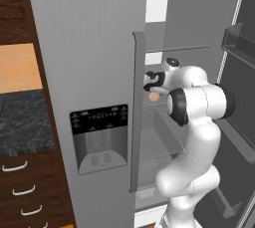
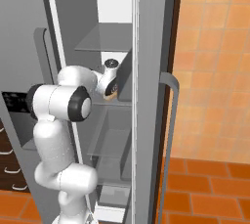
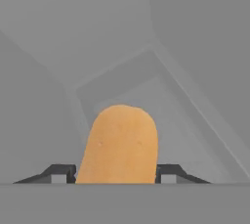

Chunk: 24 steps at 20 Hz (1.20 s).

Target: Place one squash and one chicken drumstick in each tupperware on the nearby counter, to pack two identical lunches.

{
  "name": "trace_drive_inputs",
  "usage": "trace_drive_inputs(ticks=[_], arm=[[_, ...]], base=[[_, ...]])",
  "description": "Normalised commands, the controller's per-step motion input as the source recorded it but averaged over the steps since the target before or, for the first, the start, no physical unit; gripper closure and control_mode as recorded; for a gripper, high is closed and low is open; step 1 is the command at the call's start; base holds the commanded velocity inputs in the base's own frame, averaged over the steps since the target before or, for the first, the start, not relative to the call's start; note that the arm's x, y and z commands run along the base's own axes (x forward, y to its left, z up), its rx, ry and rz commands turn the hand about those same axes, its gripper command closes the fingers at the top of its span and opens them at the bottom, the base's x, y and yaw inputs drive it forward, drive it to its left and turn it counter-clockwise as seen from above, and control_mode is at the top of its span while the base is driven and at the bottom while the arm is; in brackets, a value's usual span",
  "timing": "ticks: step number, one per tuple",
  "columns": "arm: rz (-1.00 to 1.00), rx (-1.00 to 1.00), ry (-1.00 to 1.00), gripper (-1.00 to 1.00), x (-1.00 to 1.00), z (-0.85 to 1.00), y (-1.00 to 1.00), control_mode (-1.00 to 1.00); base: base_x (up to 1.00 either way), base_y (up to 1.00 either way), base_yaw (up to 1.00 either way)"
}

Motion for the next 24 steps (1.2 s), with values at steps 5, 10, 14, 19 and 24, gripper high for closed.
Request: trace_drive_inputs(ticks=[5,10,14,19,24], arm=[[-0.05,0.00,0.00,1.00,-1.00,0.36,-0.35,-1.00],[0.01,-0.01,0.00,1.00,-1.00,0.42,-0.02,-1.00],[0.05,-0.05,0.00,1.00,-1.00,0.16,0.08,-1.00],[0.05,-0.02,-0.10,1.00,-1.00,0.54,0.02,-1.00],[0.05,-0.01,-0.15,1.00,-0.96,0.62,0.08,-1.00]], base=[[0.00,0.00,0.00],[0.00,0.00,0.00],[0.00,0.00,0.00],[0.00,0.00,0.00],[0.00,0.00,0.00]])
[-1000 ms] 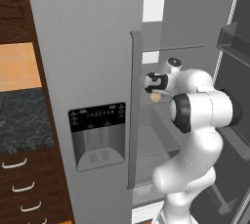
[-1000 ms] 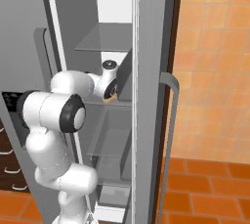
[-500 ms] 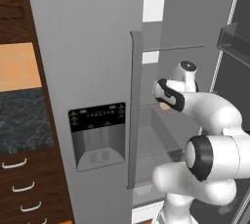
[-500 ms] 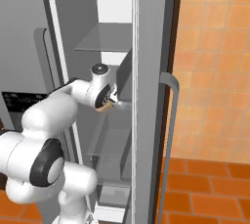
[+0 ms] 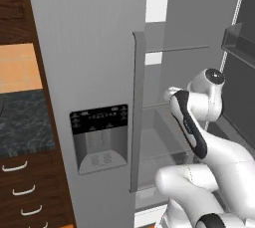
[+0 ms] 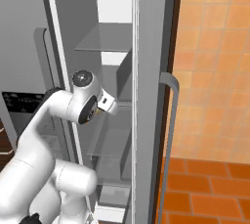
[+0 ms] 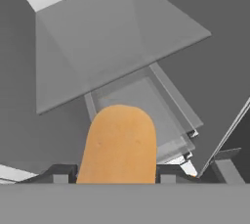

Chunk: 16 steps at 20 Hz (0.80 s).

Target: Place one squash and one chicken drumstick in each tupperware on the nearby counter, to pack two identical lunches.

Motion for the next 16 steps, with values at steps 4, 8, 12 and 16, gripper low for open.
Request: trace_drive_inputs(ticks=[4,8,12,16], arm=[[0.03,-0.11,-0.22,1.00,-0.70,0.48,0.20,-1.00],[0.05,-0.16,-0.26,1.00,-0.80,0.32,0.32,-1.00],[0.04,-0.08,-0.13,1.00,-0.44,0.10,0.17,1.00],[0.00,0.00,0.00,1.00,0.00,0.00,0.00,1.00]], base=[[0.00,0.00,0.00],[0.00,0.00,0.00],[-0.42,0.20,0.04],[-0.51,0.73,0.08]])
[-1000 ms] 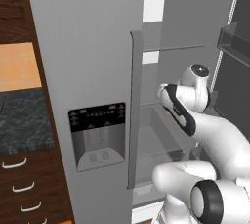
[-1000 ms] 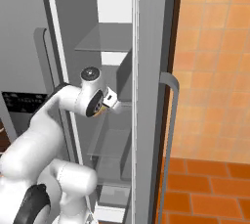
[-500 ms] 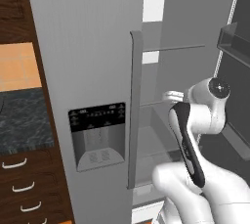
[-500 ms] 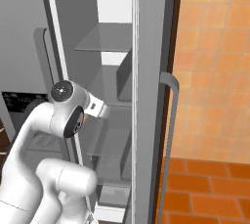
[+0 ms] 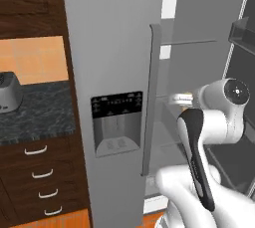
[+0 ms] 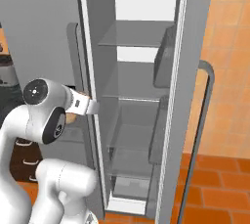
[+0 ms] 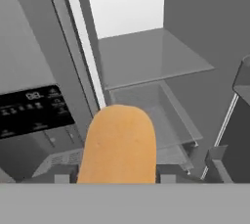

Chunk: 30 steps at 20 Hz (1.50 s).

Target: Place one squash and one chicken drumstick in each tupperware on the nearby counter, to pack two identical lunches.

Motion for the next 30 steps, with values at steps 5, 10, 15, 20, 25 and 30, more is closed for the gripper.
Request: trace_drive_inputs(ticks=[5,10,15,20,25,30], arm=[[0.00,0.00,0.00,1.00,0.00,0.00,0.00,1.00],[0.00,0.00,0.00,1.00,0.00,0.00,0.00,1.00],[0.00,0.00,0.00,1.00,0.00,0.00,0.00,1.00],[0.00,0.00,0.00,1.00,0.00,0.00,0.00,1.00],[0.00,0.00,0.00,1.00,0.00,0.00,0.00,1.00],[0.00,0.00,0.00,1.00,0.00,0.00,0.00,1.00]], base=[[0.07,1.00,0.01],[0.11,1.00,0.00],[0.00,1.00,-0.01],[0.28,1.00,0.00],[0.55,1.00,0.00],[0.51,1.00,0.00]])
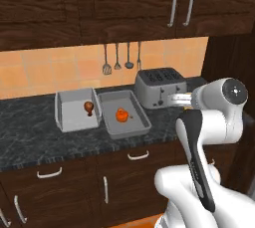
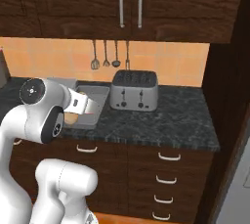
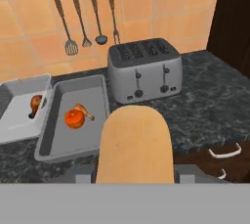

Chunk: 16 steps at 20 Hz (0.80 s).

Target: Place one squash and one chicken drumstick in each tupperware on the nearby counter, to pack two identical lunches.

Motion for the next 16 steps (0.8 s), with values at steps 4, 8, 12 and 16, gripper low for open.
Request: trace_drive_inputs(ticks=[4,8,12,16], arm=[[0.00,0.00,0.00,1.00,0.00,0.00,0.00,1.00],[0.00,0.00,0.00,1.00,0.00,0.00,0.00,1.00],[0.00,0.00,0.00,1.00,0.00,0.00,0.00,1.00],[0.00,-0.06,0.06,1.00,0.03,-0.42,0.22,-1.00]], base=[[0.46,1.00,-0.01],[0.58,1.00,-0.02],[0.58,1.00,-0.02],[0.17,0.50,0.00]])
